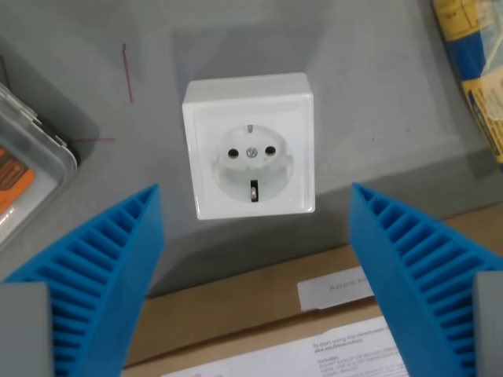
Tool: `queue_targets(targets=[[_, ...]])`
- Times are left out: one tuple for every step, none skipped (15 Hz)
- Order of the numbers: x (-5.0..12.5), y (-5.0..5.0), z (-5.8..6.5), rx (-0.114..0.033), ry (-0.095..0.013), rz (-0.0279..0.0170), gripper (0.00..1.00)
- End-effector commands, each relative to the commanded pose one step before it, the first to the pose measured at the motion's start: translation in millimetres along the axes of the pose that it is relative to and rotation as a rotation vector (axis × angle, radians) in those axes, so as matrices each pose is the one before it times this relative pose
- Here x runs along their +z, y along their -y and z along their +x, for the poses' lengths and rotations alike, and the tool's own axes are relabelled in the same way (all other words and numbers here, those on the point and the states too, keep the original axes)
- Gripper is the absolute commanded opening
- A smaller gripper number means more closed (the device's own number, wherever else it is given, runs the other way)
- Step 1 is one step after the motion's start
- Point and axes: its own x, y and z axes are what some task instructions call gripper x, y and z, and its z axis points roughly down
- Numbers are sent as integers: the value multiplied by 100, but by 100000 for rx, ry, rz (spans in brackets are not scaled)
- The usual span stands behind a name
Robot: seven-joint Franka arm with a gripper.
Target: Move above the white socket
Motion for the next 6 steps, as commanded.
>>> queue_targets(targets=[[251, -540, 866, -3475, 1495, 3671, 100], [54, -25, 27, 16, -201, 50, 100], [38, -22, 11, -57, -182, 42, 100], [28, -20, 2, 41, -100, 26, 100], [21, -17, 0, 8, -88, -17, 100], [17, -15, 1, 40, -70, 5, 100]])
